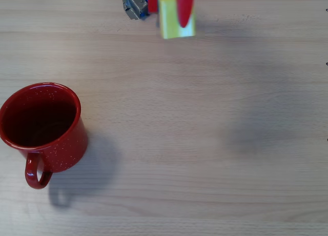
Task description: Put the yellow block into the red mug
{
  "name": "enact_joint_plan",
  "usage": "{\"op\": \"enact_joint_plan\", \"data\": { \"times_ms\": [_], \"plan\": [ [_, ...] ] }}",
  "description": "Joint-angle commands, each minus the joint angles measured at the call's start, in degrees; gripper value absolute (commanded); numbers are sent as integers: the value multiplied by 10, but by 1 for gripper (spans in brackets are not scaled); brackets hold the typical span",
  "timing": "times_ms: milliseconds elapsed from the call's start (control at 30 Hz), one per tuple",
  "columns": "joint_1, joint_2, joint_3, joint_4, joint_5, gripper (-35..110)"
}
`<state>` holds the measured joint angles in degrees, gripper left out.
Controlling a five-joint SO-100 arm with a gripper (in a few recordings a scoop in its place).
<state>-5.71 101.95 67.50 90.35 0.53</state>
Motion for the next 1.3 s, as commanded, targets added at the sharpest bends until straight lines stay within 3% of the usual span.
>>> {"op": "enact_joint_plan", "data": {
  "times_ms": [0,700,1267],
  "plan": [
    [20,7,-56,-13,-19,0],
    [279,-132,-196,-50,-86,0],
    [337,-163,-196,-73,-103,0]
  ]
}}
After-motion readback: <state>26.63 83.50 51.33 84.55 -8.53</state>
